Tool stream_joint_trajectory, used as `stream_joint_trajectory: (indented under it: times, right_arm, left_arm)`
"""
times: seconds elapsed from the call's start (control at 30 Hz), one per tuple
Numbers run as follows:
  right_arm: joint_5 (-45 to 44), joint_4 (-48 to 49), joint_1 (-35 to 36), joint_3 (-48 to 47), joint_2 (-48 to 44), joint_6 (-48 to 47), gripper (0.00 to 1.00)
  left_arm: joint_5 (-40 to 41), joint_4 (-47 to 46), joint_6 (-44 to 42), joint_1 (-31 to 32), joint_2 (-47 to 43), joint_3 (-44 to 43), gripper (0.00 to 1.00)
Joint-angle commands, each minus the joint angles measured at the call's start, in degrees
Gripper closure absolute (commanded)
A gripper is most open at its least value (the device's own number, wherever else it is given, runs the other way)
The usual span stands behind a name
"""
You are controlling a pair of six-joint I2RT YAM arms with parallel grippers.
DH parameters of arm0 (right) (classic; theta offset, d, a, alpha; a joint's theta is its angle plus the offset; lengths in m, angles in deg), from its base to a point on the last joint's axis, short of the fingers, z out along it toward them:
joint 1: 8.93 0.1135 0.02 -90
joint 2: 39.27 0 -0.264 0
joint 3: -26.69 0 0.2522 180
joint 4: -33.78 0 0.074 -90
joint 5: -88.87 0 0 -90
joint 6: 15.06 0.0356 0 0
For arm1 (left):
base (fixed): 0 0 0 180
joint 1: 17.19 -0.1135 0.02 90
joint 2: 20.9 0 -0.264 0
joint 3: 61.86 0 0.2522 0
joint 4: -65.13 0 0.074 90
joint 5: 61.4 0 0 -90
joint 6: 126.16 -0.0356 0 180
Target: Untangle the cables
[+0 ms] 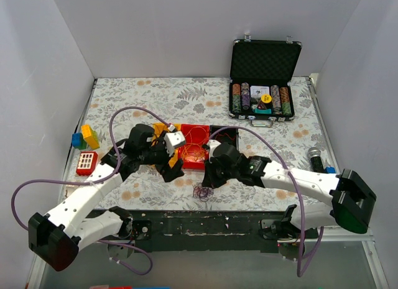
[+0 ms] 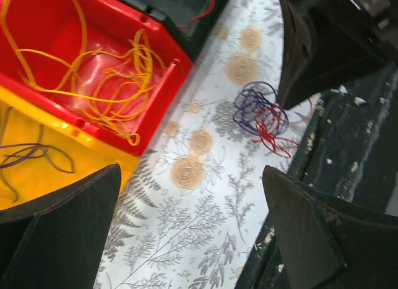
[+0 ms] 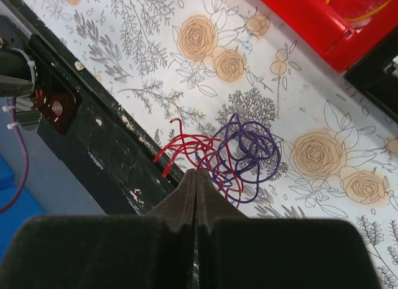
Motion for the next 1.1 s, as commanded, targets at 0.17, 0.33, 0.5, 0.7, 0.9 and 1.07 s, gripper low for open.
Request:
stream_joint_trajectory:
  times: [0.17,0.33,0.5,0.7,0.9,1.07]
  right_arm:
    - [3.46,13.51,1.07,9.02,-9.03,-1.69,0.99]
    - [3.64,19.31,2.22,11.4,-11.84,-1.95,0.99]
    - [3.29,23.7,3.45,12.89,-14.83,-2.56,0.99]
    - [3.55,23.97,4.59,11.05,-12.12,-3.62,0.99]
    - [3.55,24.94,4.94,8.42,-9.83,-4.58,0.99]
    - [4.34,24.94,5.12,6.13,-8.42,-4.94,0.99]
  left_arm:
    - [-16.87,0.24,-11.15,1.67,-6.93,8.01,0.02]
    - [-18.89,-4.58,-9.85,2.55,-4.48,10.47,0.02]
    - [-20.57,-14.42,-5.81,2.73,-7.72,14.95,0.02]
    - [-23.11,-14.62,-4.4,2.9,-3.77,13.12,0.02]
    - [-23.82,-13.21,-5.09,4.48,-1.49,12.41,0.09]
    - [-23.56,-13.03,-5.89,4.75,0.53,11.71,0.35]
